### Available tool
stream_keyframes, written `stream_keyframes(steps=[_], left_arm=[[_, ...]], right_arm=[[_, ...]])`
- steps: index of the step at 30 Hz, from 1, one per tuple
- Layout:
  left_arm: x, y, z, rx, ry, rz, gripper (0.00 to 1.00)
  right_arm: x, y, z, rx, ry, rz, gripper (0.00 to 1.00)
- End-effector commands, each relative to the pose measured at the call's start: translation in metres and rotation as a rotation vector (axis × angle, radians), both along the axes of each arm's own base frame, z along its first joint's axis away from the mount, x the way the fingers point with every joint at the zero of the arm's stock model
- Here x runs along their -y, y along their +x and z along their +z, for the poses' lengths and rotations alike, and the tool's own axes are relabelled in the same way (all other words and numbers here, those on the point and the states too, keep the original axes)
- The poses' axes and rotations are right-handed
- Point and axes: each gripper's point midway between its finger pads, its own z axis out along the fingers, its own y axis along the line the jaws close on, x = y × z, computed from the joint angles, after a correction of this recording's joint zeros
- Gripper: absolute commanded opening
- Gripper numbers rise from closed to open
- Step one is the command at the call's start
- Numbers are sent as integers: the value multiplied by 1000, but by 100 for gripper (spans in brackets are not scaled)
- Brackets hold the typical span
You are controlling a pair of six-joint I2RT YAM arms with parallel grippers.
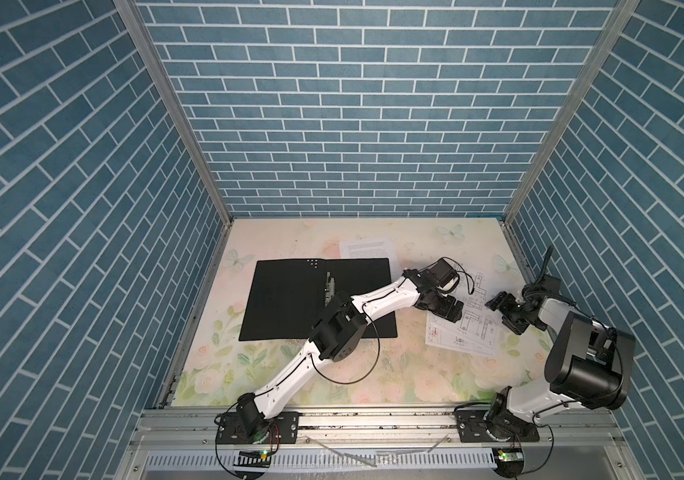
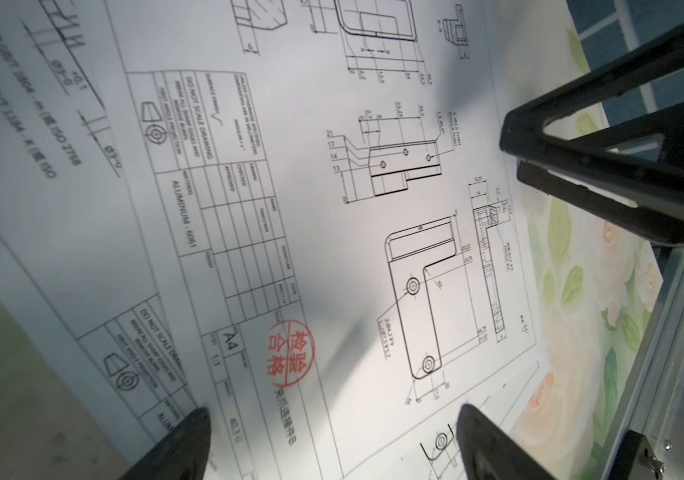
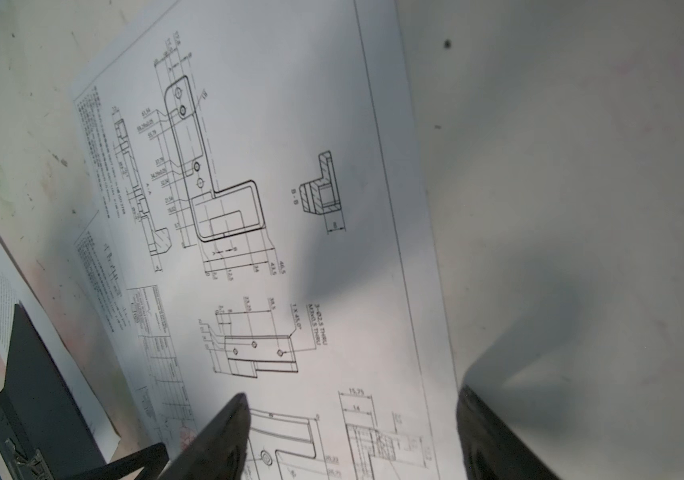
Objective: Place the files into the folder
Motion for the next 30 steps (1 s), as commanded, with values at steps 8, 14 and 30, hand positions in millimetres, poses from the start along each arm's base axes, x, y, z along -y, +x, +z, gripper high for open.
stream_keyframes(steps=[8,14,30], left_arm=[[-13,-2,-42,-91,62,16,93],[-7,-4,-36,-118,11,27,93],[-6,-5,-32,-173,-54,54,88]], right_arm=[[-32,-25,-21,-86,135,35,75],[-41,-24,-20,-67,168,34,75],[-54,-23,-18,-47,171,45,74]])
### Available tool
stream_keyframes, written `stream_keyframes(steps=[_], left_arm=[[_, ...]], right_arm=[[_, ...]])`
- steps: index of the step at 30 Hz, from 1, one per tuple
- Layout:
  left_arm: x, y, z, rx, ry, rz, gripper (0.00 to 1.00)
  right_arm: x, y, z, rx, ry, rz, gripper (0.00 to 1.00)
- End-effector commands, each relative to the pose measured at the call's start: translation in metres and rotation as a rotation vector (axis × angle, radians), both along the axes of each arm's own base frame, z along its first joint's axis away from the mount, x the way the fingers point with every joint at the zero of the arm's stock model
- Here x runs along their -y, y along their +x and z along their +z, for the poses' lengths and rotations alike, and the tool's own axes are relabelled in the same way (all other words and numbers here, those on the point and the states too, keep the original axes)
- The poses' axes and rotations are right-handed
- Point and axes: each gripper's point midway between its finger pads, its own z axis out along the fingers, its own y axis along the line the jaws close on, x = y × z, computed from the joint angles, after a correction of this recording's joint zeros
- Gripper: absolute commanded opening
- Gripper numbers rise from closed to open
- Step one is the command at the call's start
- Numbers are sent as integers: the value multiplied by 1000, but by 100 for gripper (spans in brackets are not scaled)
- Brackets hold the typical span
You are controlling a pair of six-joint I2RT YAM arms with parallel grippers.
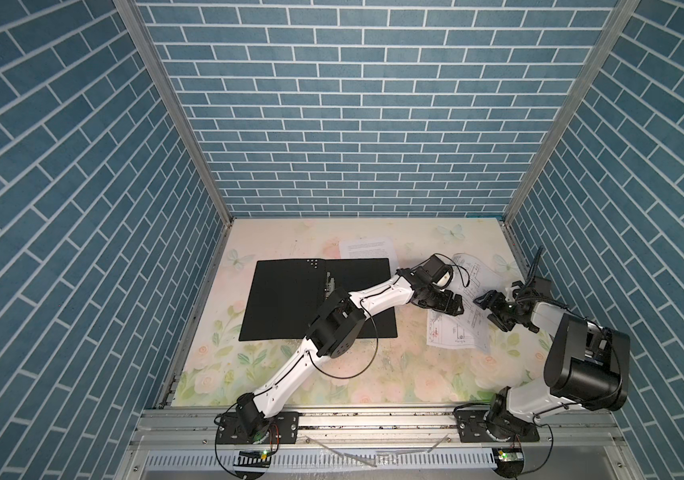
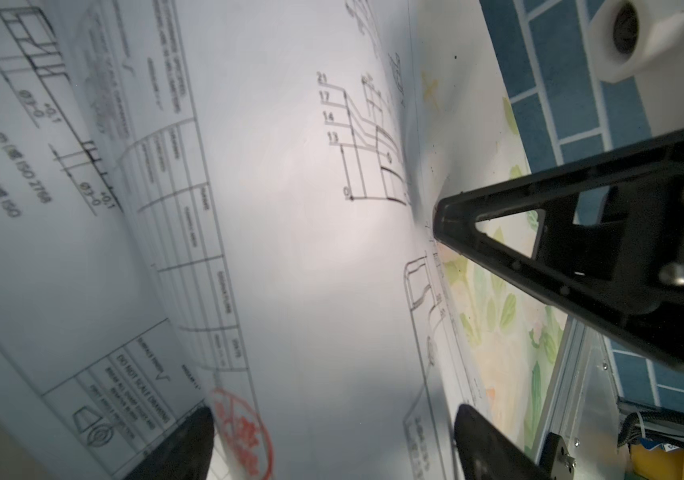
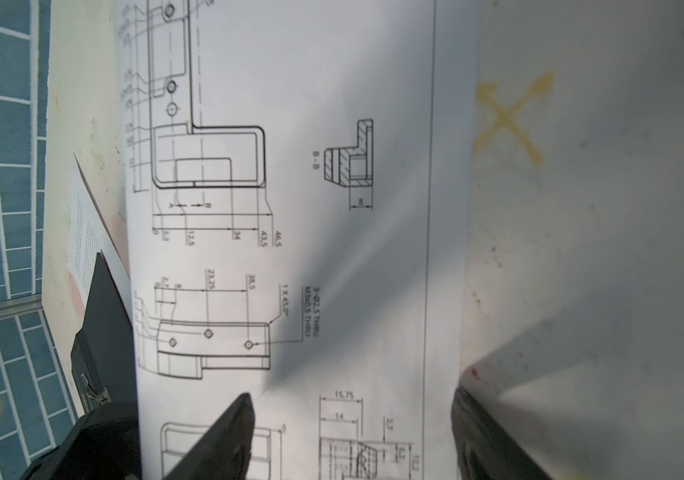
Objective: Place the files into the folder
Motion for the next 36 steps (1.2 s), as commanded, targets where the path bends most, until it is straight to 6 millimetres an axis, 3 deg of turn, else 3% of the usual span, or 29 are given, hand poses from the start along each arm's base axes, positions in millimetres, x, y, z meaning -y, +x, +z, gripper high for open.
stream_keyframes(steps=[1,13,23,31,36], left_arm=[[-17,-11,-36,-75,88,13,86],[-18,-4,-28,-78,42,45,62],[-14,4,-11,-91,-30,78,48],[-10,5,-3,-120,-84,94,43],[-8,6,-3,-134,-98,93,43]], right_arm=[[-14,-30,-22,-131,51,-8,74],[-13,-32,-24,-138,34,-8,74],[-7,-31,-6,-115,-5,-12,78],[5,-33,16,-68,-37,-54,81],[-2,-29,18,-46,10,-37,78]])
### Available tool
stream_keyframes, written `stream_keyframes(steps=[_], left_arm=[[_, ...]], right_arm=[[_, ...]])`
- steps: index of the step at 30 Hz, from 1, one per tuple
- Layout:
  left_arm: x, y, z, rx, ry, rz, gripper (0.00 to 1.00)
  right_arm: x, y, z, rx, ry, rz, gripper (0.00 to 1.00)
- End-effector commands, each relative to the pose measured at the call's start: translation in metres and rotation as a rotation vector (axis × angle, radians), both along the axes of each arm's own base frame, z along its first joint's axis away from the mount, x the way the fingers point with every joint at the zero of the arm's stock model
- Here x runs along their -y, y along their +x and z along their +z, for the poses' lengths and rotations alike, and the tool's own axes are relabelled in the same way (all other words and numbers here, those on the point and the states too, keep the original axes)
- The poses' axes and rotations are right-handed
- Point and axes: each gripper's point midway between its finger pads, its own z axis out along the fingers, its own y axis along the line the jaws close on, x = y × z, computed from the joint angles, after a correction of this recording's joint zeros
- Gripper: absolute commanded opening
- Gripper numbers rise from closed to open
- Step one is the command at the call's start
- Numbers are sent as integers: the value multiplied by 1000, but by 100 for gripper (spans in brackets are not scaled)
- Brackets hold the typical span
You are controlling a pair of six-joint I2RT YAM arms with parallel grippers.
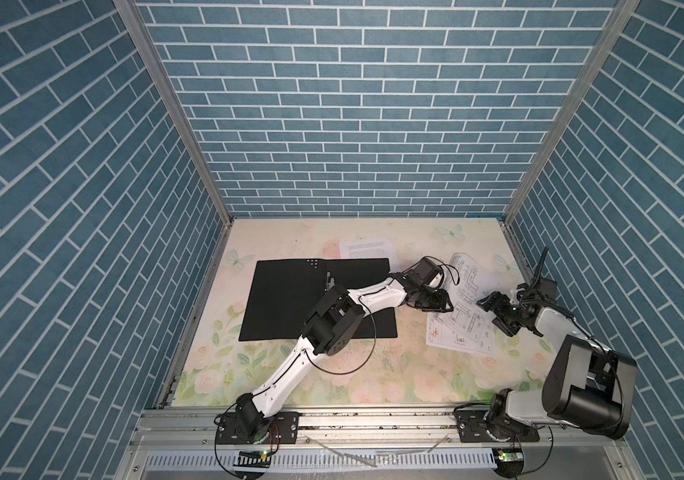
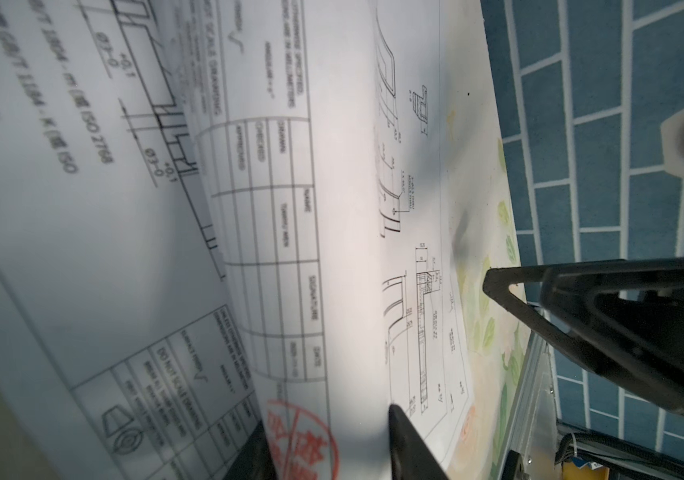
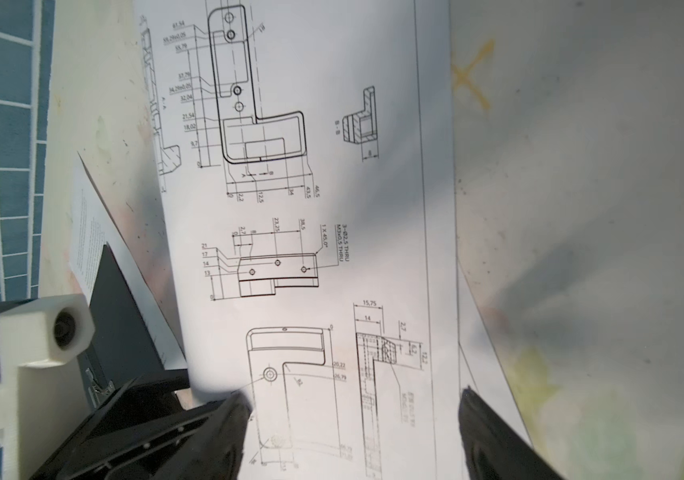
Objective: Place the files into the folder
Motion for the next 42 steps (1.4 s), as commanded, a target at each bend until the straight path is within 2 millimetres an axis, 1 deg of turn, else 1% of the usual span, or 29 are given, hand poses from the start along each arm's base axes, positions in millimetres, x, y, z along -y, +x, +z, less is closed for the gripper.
stream_keyframes(steps=[1,4,7,12,16,20,25,31,35,42], left_arm=[[-2,-2,6,-20,-16,0,43],[-3,-1,9,-26,-27,6,43],[-2,0,14,-36,-51,16,43],[-1,5,24,-57,-98,40,43],[-2,8,28,-75,-131,63,42],[-2,13,39,-98,-187,93,41],[-2,15,53,-92,-223,102,40],[-3,16,58,-128,-276,135,39],[-2,17,66,-127,-298,143,39],[-3,19,68,-138,-316,166,39]], right_arm=[[-6,-8,-9,-44,44,-3,77],[-6,-12,-19,-76,50,-9,75],[-6,-16,-23,-85,48,-15,75],[-8,-20,-24,-88,63,-20,74],[-9,-22,-19,-79,78,-32,75],[-9,-24,-14,-66,100,-40,76],[-13,-25,-14,-56,131,-36,75],[-19,-23,-18,-39,180,-40,74],[-22,-21,-19,-27,211,-52,74],[-26,-21,-21,-15,252,-71,74]])
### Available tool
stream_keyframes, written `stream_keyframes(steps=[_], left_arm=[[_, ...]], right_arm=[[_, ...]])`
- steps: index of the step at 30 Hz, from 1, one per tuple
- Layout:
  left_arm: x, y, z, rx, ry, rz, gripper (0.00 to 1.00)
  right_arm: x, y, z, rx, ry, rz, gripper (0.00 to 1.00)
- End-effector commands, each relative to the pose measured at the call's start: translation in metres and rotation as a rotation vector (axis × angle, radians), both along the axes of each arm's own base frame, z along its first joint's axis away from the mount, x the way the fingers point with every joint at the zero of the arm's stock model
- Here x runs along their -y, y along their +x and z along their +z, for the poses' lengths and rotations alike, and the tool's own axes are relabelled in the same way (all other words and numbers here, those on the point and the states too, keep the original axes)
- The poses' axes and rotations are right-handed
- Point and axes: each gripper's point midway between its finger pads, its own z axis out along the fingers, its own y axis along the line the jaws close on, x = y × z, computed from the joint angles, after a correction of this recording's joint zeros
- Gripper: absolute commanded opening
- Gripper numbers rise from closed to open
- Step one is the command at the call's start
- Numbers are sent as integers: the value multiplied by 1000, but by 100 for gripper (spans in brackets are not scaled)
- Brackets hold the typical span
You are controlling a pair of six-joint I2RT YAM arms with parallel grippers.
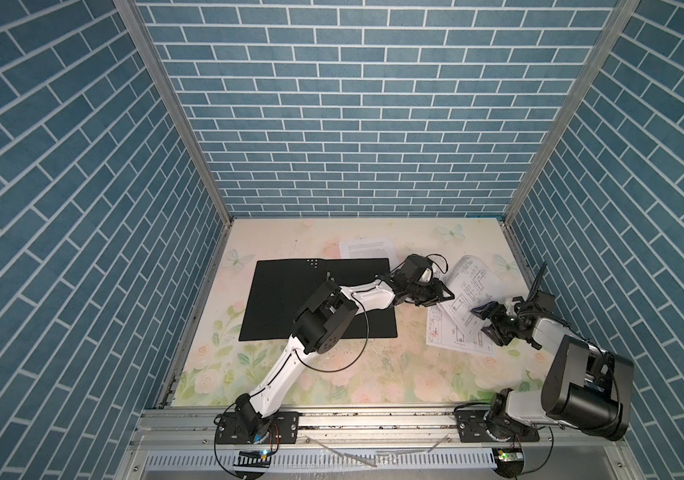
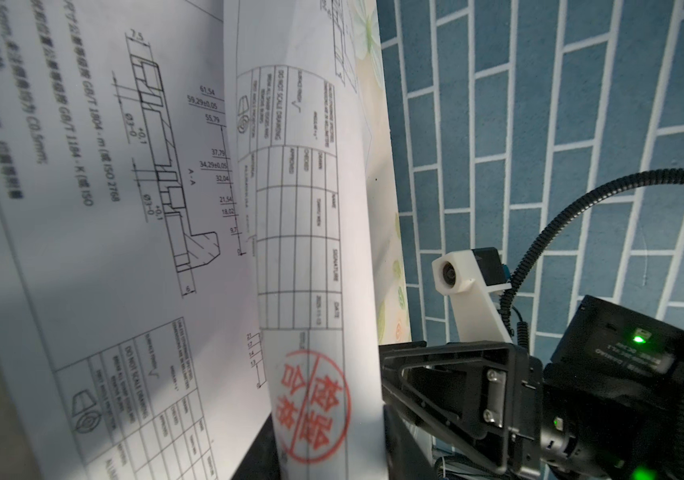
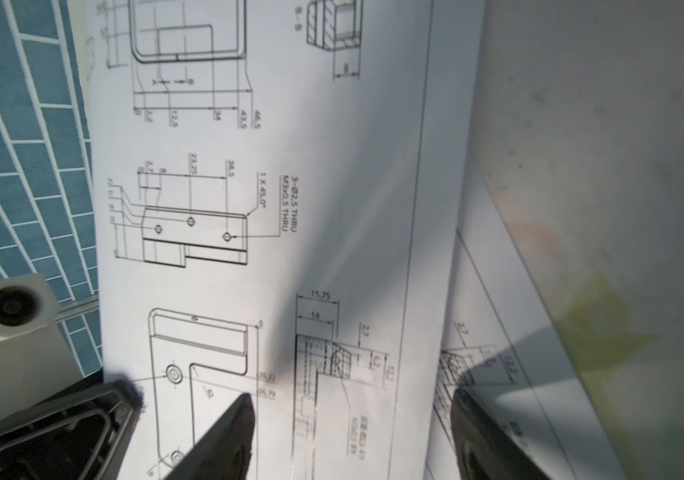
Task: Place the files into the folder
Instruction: 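Lift the top drawing sheet off the stack with both grippers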
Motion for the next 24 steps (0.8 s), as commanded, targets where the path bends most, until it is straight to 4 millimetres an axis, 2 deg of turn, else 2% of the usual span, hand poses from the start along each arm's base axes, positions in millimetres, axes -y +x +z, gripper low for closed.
stream_keyframes(steps=[1,15,24], left_arm=[[0,3,25,18,-57,17,38],[-2,6,29,-35,-119,78,38],[-10,6,19,-43,-96,100,38]], right_arm=[[-5,-1,-3,2,49,-21,73],[-8,2,-1,48,95,-56,68],[-10,6,16,95,121,-72,60]])
